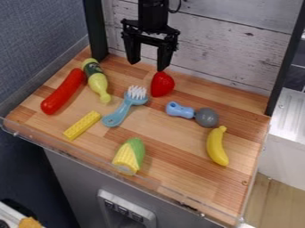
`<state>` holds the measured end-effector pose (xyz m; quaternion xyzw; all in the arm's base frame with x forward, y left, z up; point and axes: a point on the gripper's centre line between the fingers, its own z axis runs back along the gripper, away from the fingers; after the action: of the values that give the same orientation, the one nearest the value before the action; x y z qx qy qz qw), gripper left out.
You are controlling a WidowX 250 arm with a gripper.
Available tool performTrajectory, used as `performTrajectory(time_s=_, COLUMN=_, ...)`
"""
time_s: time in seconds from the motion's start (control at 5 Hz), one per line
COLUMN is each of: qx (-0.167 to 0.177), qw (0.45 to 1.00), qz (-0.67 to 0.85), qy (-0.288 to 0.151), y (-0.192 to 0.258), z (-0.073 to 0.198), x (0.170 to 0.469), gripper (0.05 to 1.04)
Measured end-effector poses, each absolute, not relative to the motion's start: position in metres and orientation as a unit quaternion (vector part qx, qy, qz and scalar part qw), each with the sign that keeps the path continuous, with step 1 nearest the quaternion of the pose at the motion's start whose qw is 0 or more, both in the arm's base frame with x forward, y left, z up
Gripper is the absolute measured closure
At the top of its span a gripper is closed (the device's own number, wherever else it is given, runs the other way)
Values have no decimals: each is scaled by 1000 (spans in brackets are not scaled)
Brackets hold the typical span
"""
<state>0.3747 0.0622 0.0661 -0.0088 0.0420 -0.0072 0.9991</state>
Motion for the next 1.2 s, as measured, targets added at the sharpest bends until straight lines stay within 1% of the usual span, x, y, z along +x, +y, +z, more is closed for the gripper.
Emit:
performTrajectory(time_s=0.2, qx=-11, qw=996, qz=-64, qy=53, y=54, z=56, x=368, gripper=87)
performTrajectory(time_s=0.4, qx=-9, qw=985, qz=-162, qy=63, y=41, z=47, x=363, gripper=84)
performTrajectory(time_s=0.6, qx=-4, qw=962, qz=-267, qy=54, y=31, z=50, x=362, gripper=84)
performTrajectory(time_s=0.8, qx=-5, qw=930, qz=-362, qy=58, y=24, z=44, x=358, gripper=84)
performTrajectory(time_s=1.0, qx=-4, qw=914, qz=-402, qy=55, y=24, z=40, x=357, gripper=84)
performTrajectory(time_s=1.2, qx=-2, qw=919, qz=-392, qy=52, y=24, z=40, x=359, gripper=87)
